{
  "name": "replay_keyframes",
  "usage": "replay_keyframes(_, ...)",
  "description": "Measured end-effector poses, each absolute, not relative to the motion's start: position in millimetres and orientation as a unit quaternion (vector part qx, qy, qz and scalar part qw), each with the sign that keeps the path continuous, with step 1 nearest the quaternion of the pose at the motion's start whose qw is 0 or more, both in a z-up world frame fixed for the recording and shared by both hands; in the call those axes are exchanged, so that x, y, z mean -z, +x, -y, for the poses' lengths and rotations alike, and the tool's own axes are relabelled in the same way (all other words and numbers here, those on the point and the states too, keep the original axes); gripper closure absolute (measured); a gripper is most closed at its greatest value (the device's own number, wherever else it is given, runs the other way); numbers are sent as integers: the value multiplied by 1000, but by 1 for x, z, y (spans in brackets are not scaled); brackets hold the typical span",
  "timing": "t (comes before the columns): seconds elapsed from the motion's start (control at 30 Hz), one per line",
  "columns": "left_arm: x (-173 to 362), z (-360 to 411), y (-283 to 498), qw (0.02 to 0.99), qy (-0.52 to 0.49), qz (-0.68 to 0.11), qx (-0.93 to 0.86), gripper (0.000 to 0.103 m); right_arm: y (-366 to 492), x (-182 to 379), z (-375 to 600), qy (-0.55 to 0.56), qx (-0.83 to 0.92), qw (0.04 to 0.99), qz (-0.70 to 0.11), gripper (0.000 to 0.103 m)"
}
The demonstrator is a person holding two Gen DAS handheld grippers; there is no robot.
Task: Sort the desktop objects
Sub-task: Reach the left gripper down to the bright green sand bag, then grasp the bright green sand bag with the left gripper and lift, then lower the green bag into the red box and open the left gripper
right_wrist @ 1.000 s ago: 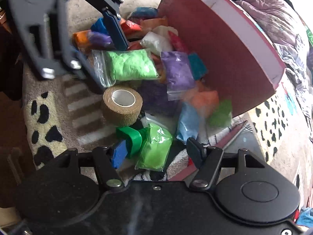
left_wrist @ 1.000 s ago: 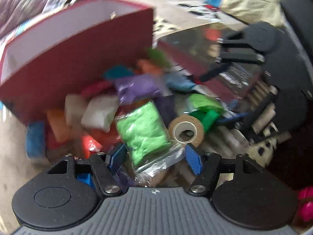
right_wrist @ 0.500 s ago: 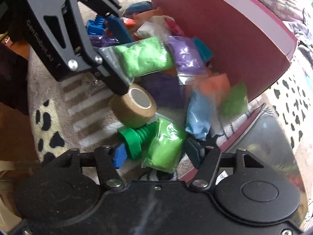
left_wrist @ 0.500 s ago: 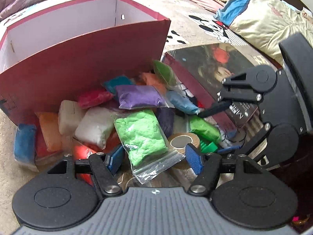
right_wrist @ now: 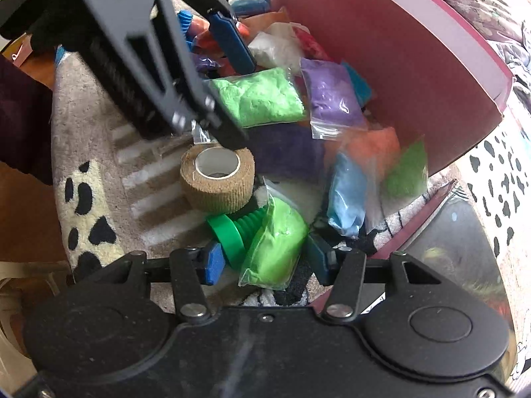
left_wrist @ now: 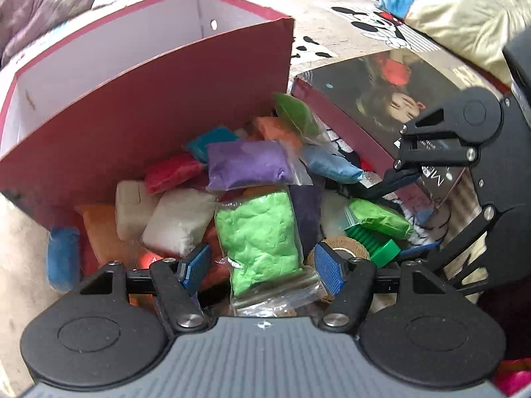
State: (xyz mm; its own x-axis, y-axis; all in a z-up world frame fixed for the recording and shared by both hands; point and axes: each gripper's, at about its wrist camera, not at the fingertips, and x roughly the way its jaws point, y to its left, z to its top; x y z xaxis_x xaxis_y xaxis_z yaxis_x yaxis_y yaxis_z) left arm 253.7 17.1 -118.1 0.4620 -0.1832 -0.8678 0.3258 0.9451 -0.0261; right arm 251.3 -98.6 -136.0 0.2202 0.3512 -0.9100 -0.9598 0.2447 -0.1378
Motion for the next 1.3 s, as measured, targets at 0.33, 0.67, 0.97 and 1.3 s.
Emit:
replay_keyframes(0.33,87,-19,255,873,86,-449,168,54,240,132,97,-374,-487,680,-401,60)
replay_keyframes(0.67,28,-28,278,929,72,-350,95,54,240,137,91,-370,-483,680,-409,59)
replay_keyframes(0.97,7,-56,321,955,25,-296,14,54,256,148,97,-368,-484,675,-417,55)
replay_keyframes(1.3,39,-92,366,940,-8,-338,-42,54,273,139,112,-363,-492,671,-420,50)
